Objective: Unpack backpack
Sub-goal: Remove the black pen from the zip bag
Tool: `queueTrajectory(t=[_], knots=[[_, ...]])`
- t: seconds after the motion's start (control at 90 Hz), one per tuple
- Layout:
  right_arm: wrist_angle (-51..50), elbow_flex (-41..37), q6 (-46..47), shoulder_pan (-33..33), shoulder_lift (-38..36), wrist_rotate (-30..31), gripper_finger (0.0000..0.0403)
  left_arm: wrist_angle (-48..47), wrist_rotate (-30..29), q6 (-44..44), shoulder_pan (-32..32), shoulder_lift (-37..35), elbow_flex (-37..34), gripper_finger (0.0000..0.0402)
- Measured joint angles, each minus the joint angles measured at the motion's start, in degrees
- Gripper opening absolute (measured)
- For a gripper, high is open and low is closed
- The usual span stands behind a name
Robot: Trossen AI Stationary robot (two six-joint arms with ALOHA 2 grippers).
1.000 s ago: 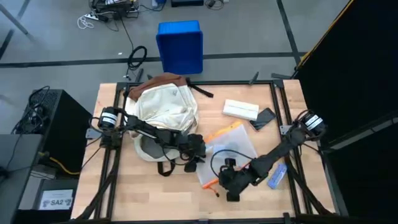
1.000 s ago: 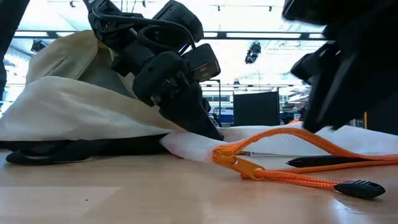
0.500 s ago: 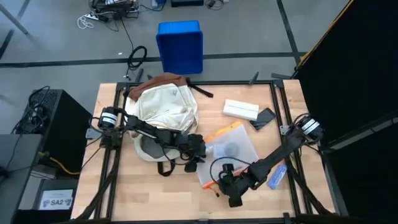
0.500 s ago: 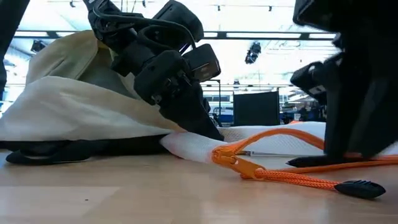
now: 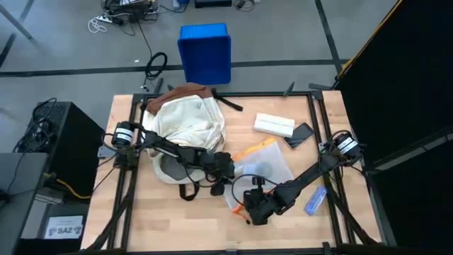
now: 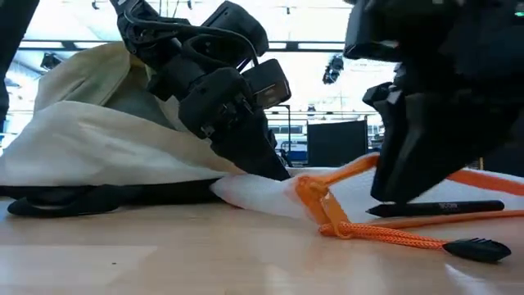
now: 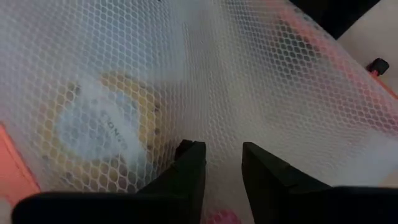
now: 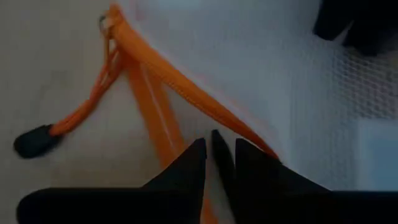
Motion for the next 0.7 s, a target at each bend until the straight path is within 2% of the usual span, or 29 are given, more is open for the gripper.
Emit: queueTrajectory(t=[0.078,0.233,0.444,0.567,0.7], knots=[[-0.8,0.5,-0.3,-0.4,0.0,-0.7,0.0067,0.0,0.0,0.0,0.0,0.0,0.0,0.0078],[-3.4,0.6,-0.4,-1.2,0.0,-6.2,0.0091,0.0,0.0,0.0,0.0,0.0,0.0,0.0078],[-8.8,0.5,3.1,-2.8,0.1,-7.1,0.012,0.0,0.0,0.0,0.0,0.0,0.0,0.0078],[-10.0,0.6,3.1,-3.8,0.1,-7.3,0.0112,0.0,0.0,0.0,0.0,0.0,0.0,0.0078],[-11.5,0.6,2.8,-4.9,0.1,-7.3,0.0075,0.0,0.0,0.0,0.0,0.0,0.0,0.0078]])
